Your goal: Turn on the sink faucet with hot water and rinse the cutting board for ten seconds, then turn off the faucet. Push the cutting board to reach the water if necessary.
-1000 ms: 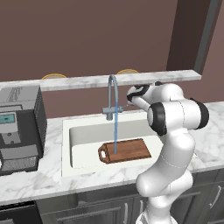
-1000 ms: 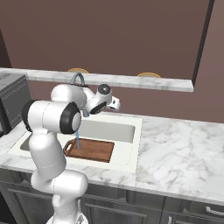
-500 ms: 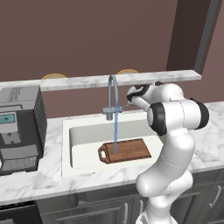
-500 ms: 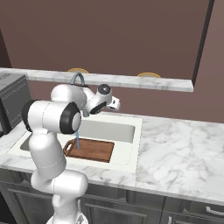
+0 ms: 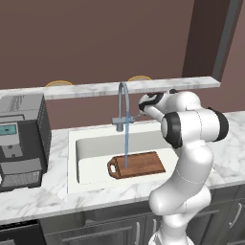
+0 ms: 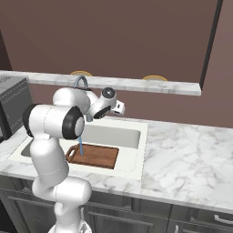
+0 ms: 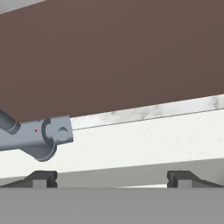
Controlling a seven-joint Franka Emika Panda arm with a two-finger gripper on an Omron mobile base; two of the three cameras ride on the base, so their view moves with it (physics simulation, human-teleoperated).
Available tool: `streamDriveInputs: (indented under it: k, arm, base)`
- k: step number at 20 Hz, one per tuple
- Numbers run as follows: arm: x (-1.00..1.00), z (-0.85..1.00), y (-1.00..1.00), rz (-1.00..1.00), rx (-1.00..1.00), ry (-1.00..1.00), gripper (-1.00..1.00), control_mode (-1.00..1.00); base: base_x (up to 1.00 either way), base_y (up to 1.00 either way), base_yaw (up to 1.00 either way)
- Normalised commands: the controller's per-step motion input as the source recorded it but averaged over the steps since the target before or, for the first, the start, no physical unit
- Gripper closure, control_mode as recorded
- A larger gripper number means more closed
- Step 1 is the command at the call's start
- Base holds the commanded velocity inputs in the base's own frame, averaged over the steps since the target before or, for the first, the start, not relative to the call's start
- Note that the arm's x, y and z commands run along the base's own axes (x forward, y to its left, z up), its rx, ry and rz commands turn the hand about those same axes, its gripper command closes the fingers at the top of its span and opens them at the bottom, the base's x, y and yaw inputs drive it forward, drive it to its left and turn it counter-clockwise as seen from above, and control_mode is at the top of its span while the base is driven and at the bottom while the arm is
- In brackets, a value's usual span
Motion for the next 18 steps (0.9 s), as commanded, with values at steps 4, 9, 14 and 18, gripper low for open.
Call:
streamDriveInputs:
  k: [4,9,14,18]
  arm:
    - [0.0,0.0,0.0,0.0,0.0,0.0,-1.0,-1.0]
    - [0.0,0.0,0.0,0.0,0.0,0.0,-1.0,-1.0]
    - [0.0,0.0,0.0,0.0,0.0,0.0,-1.0,-1.0]
    - [0.0,0.0,0.0,0.0,0.0,0.0,-1.0,-1.0]
  base:
    - [0.0,0.0,0.0]
    - [0.0,0.0,0.0]
    - [0.0,0.0,0.0]
    - [0.0,0.0,0.0]
